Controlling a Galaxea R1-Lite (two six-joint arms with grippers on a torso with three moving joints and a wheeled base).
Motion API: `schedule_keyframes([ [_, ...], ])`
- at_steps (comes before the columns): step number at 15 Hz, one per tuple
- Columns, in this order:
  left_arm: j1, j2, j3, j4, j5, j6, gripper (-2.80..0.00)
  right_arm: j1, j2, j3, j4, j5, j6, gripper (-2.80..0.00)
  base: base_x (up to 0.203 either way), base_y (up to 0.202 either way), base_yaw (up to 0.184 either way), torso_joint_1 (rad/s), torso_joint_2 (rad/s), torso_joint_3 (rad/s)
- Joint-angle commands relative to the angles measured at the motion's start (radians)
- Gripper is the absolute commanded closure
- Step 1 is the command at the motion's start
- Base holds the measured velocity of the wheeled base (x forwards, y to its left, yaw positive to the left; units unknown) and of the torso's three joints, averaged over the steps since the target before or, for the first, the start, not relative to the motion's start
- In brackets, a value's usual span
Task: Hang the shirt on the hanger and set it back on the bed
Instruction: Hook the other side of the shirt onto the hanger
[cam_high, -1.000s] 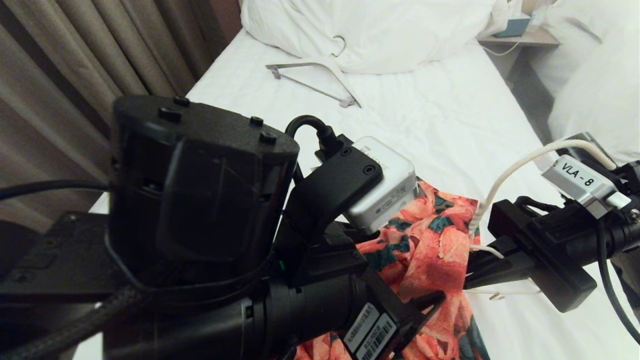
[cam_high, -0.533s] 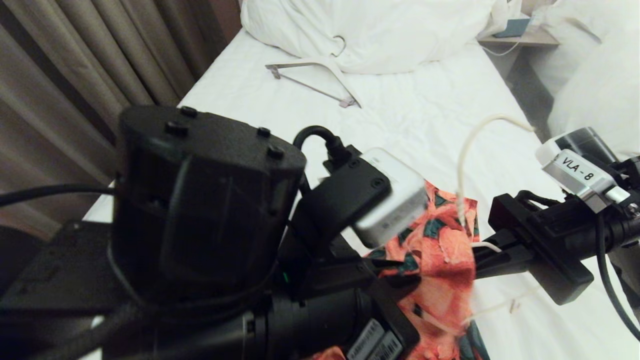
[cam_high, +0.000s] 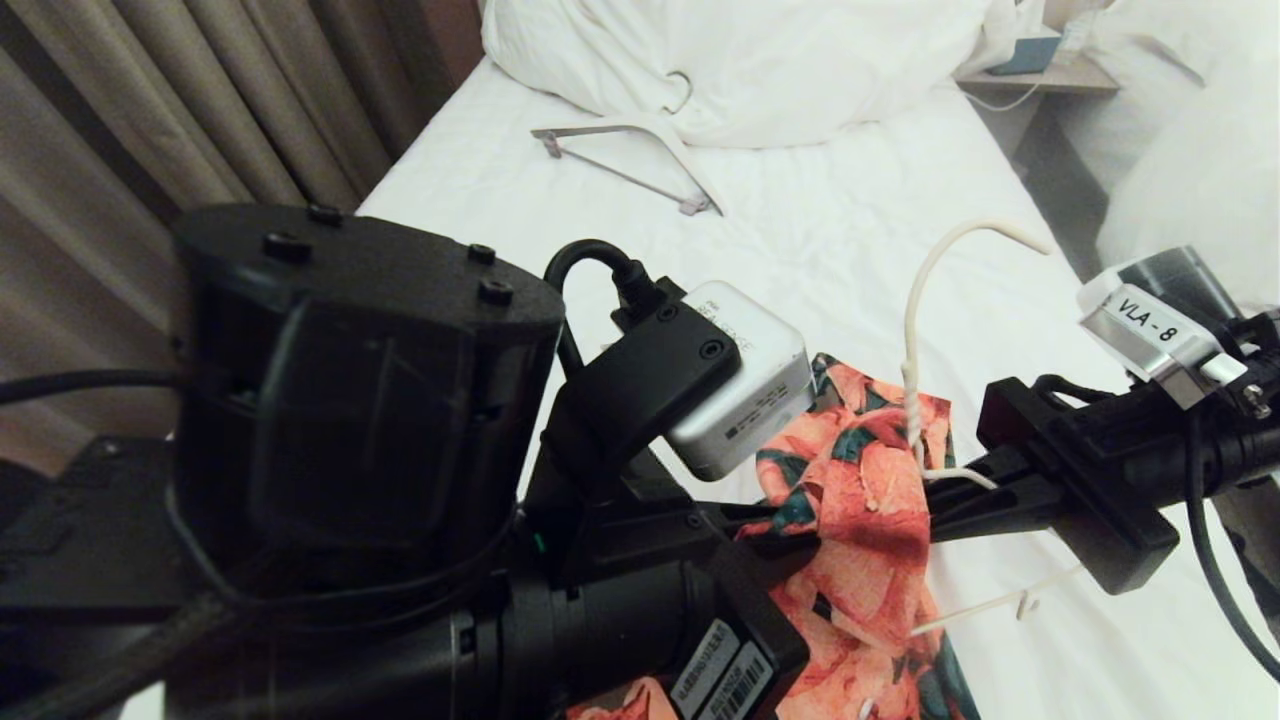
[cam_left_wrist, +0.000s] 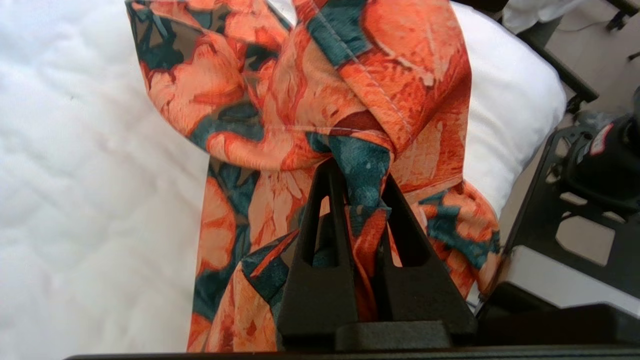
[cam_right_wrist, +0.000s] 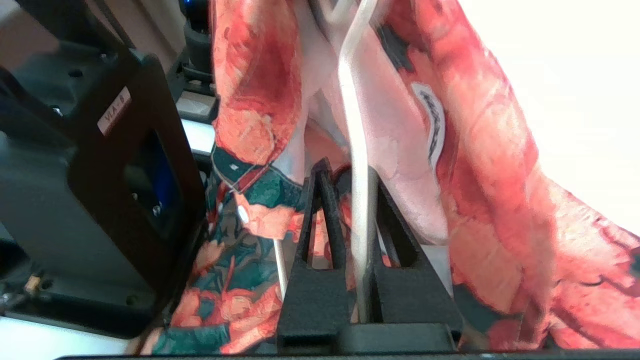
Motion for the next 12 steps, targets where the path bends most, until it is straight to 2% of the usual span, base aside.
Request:
schedule_keyframes([
  [1,0.002,-0.010,-0.002,0.000,0.002,0.001,0.00,-0.001,-0.018,0.011,0.005,0.005,-0.007,-2.80,0.000,0.000,0.000,0.000,0.00,0.000],
  [4,0.002,-0.010,-0.017,-0.001,0.002,0.001,0.00,-0.001,-0.035,0.000,0.023,0.007,0.014,-2.80,0.000,0.000,0.000,0.000,0.00,0.000],
  [5,0.002,-0.013,-0.016,-0.002,0.003,-0.001,0.00,-0.005,-0.057,-0.004,0.041,0.007,0.052,-2.80,0.000,0.000,0.000,0.000,0.00,0.000],
  [7,0.002,-0.031,-0.005,-0.040,0.001,-0.021,0.00,-0.045,-0.129,-0.013,0.065,0.001,0.220,-2.80,0.000,0.000,0.000,0.000,0.00,0.000],
  [8,0.002,-0.037,-0.003,-0.057,0.003,-0.035,0.00,-0.077,-0.156,-0.010,0.070,-0.006,0.261,-2.80,0.000,0.000,0.000,0.000,0.00,0.000],
  [10,0.009,-0.046,-0.004,-0.075,0.008,-0.046,0.00,-0.138,-0.196,0.005,0.075,-0.100,0.325,-2.80,0.000,0.000,0.000,0.000,0.00,0.000],
  [12,0.025,-0.054,-0.006,-0.092,0.013,-0.068,0.00,-0.171,-0.237,0.026,0.072,-0.136,0.416,-2.80,0.000,0.000,0.000,0.000,0.00,0.000],
])
